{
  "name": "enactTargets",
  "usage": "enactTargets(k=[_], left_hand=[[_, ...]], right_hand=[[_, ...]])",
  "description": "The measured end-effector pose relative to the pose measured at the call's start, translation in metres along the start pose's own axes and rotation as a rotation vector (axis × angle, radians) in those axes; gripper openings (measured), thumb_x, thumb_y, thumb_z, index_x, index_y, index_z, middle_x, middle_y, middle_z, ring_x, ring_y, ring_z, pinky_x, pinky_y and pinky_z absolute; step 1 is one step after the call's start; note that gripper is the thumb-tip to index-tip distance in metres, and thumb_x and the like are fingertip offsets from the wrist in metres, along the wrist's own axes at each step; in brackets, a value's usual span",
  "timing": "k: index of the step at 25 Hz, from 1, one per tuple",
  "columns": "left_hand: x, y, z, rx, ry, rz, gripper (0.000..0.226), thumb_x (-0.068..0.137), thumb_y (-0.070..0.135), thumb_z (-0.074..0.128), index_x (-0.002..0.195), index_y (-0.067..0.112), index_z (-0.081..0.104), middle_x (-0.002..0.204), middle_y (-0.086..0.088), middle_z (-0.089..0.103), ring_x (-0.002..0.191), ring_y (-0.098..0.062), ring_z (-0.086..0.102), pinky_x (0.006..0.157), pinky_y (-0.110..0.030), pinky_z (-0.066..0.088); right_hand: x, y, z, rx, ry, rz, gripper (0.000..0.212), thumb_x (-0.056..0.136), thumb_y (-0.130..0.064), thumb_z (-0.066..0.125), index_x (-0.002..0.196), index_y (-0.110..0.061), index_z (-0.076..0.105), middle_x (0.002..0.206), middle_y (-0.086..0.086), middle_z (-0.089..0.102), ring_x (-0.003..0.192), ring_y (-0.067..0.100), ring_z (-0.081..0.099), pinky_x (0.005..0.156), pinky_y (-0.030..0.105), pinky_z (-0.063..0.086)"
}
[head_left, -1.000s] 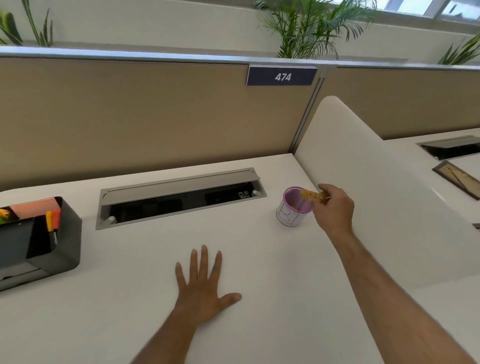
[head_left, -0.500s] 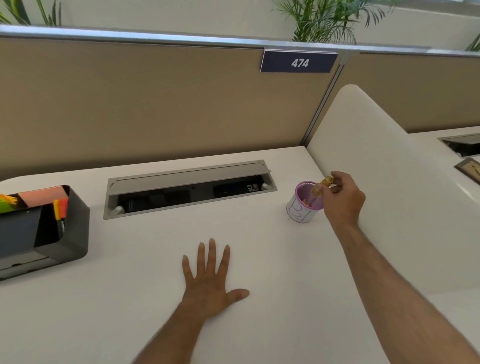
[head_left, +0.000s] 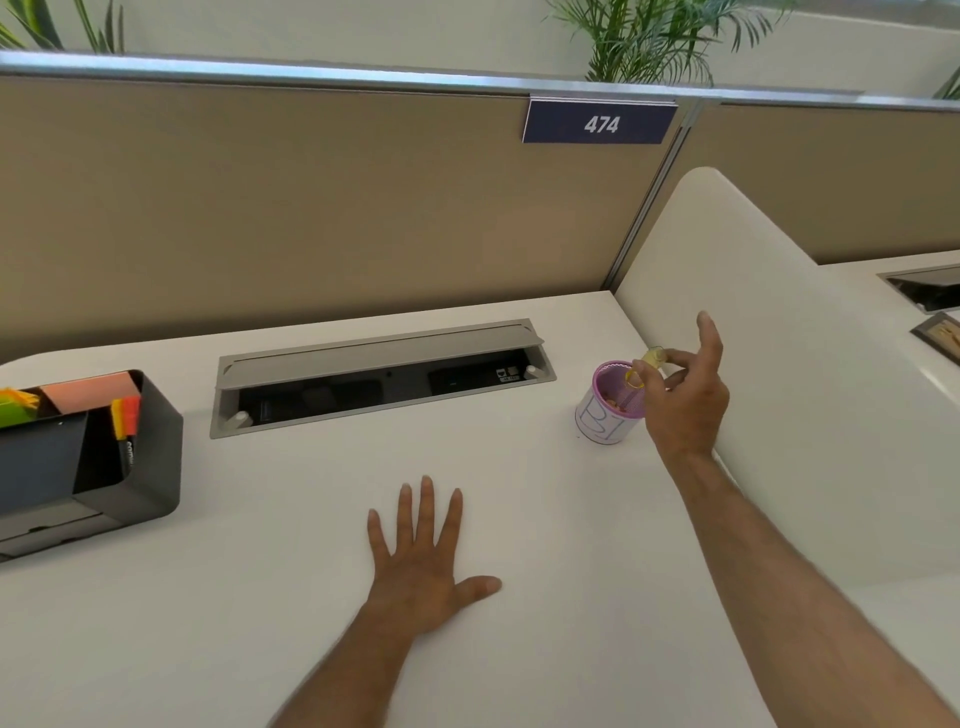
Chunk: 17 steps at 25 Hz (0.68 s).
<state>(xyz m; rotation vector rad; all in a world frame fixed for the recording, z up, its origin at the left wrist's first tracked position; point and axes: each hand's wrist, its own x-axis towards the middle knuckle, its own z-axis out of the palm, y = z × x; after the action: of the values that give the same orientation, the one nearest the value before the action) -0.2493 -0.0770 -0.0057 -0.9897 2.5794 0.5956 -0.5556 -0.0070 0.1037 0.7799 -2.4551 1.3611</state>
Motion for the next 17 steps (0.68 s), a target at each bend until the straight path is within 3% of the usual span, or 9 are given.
enactTargets(k=[6,9,12,13,15,17], left_hand=[[0.000,0.000,0.002,-0.011,0.028,0.006,0.109,0.073,0.094,0.023,0.144,0.032,-0.031,0.149,-0.007,-0.047,0.133,-0.025,-0.047,0.106,-0.065,-0.027],[0.000,-0.002,0.003,-0.012,0.056,0.015,0.110,0.072,0.095,0.023,0.145,0.032,-0.029,0.149,-0.008,-0.045,0.133,-0.025,-0.047,0.106,-0.064,-0.027],[-0.001,-0.003,0.006,-0.057,0.136,0.033,0.109,0.073,0.094,0.026,0.149,0.032,-0.021,0.154,-0.007,-0.039,0.136,-0.022,-0.043,0.107,-0.063,-0.026],[-0.003,-0.003,0.004,-0.073,0.142,0.032,0.109,0.072,0.095,0.023,0.150,0.032,-0.020,0.155,-0.006,-0.037,0.137,-0.021,-0.042,0.108,-0.062,-0.025],[-0.007,-0.002,0.000,-0.123,0.160,0.014,0.107,0.070,0.093,0.012,0.151,0.030,-0.014,0.160,-0.003,-0.028,0.142,-0.020,-0.035,0.112,-0.060,-0.022],[-0.014,0.002,-0.007,-0.262,0.267,-0.008,0.104,0.071,0.092,0.011,0.153,0.028,0.001,0.165,0.001,-0.005,0.148,-0.018,-0.020,0.117,-0.055,-0.018]], right_hand=[[0.000,0.001,0.000,0.003,0.015,0.004,0.078,0.081,-0.011,0.077,0.144,-0.023,0.034,0.099,0.007,0.074,0.062,0.024,0.056,0.068,0.033,0.050],[-0.003,0.001,0.001,0.029,0.017,0.008,0.075,0.081,-0.008,0.078,0.143,-0.020,0.038,0.099,0.007,0.074,0.059,0.020,0.054,0.065,0.025,0.046],[-0.007,-0.008,-0.003,0.089,0.048,0.033,0.073,0.080,-0.007,0.079,0.141,-0.018,0.041,0.094,0.001,0.070,0.055,0.006,0.053,0.059,0.003,0.041],[-0.009,-0.015,-0.005,0.140,0.061,0.065,0.071,0.079,-0.008,0.080,0.139,-0.018,0.043,0.093,0.000,0.069,0.053,0.005,0.052,0.059,0.002,0.041],[-0.020,-0.031,-0.007,0.288,0.067,0.187,0.062,0.078,-0.010,0.083,0.130,-0.021,0.051,0.094,0.001,0.071,0.054,0.000,0.054,0.063,0.006,0.046],[-0.038,-0.052,-0.008,0.527,0.014,0.356,0.043,0.078,-0.011,0.083,0.112,-0.025,0.060,0.097,0.006,0.073,0.062,0.001,0.059,0.067,0.020,0.053]])
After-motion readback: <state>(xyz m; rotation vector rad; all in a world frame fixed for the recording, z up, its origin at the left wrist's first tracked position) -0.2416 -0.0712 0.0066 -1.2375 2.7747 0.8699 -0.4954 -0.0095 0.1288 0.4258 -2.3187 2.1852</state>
